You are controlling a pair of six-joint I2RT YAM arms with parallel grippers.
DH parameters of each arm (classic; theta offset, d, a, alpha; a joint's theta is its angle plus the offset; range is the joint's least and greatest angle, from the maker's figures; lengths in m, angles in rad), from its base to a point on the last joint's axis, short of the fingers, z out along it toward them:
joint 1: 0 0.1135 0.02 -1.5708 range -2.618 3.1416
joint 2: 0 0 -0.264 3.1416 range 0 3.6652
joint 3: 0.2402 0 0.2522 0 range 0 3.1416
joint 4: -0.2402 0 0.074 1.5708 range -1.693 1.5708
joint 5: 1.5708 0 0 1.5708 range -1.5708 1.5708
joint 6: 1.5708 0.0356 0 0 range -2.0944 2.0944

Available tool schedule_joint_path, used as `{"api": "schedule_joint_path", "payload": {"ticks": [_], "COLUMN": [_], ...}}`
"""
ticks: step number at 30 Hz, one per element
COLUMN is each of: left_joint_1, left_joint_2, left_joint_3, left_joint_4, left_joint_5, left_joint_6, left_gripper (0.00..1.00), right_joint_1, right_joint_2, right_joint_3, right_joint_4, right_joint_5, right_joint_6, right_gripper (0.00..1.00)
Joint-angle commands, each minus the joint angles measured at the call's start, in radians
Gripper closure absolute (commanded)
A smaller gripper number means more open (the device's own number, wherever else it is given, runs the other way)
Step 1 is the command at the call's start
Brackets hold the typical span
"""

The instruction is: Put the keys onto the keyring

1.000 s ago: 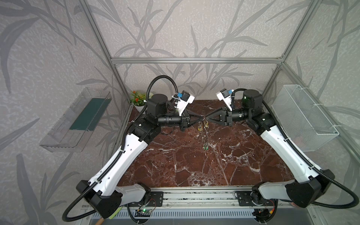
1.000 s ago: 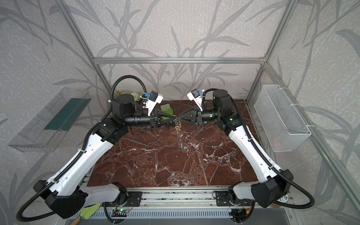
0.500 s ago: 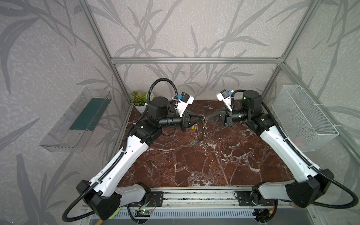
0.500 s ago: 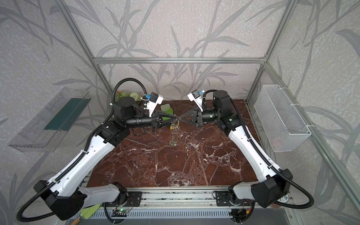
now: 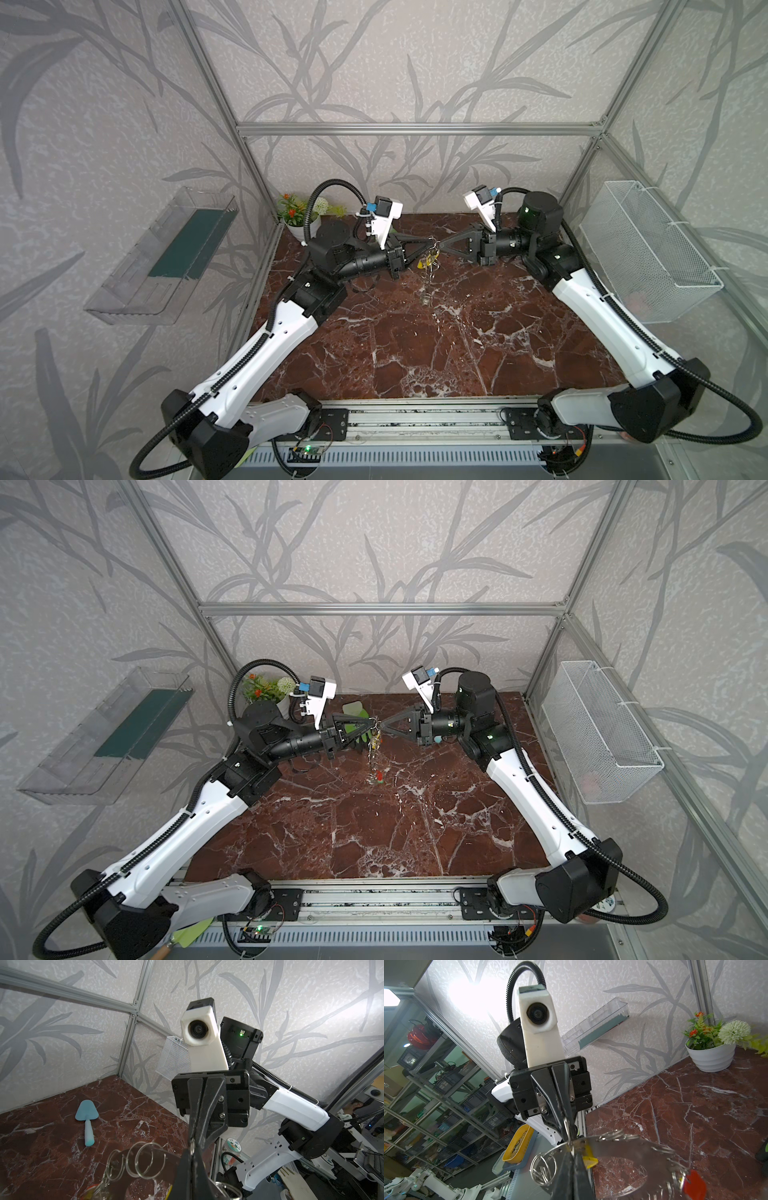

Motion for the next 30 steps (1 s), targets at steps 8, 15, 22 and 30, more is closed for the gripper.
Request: {"api": "schedule_joint_path", "payload": {"ticks": [8, 15, 22, 30], "left_joint_1": [-0.030, -0.071, -0.080, -0.079], "left_joint_2": [0.024, 0.063, 0.037, 0.001], "left_joint_3": [0.015, 0.014, -0.004, -0.041], "left_joint_4": [0.306, 0.347, 0.306, 0.253], "left_joint_5": [-0.159, -0.193, -0.208, -0.233], "left_joint_6": [-0.089, -0.099, -0.079, -0.055], "left_gripper": [1.00, 1.00, 1.00, 1.00], "right_joint_1": [0.053, 0.073, 0.040, -0.050], "right_joint_2": [0.025, 0.042, 0.025, -0.062], "right_joint_3": [-0.042, -0.035, 0.005, 0.030], "right_joint_4": [0.086, 0.138, -0.036, -0.121], "right_joint_5": [-0.056, -0.041, 0.041, 0.172], "right_joint_6": [0.071, 0.102, -0.014, -0.047], "right_gripper": [0.99, 0.94, 0.78, 0.73]}}
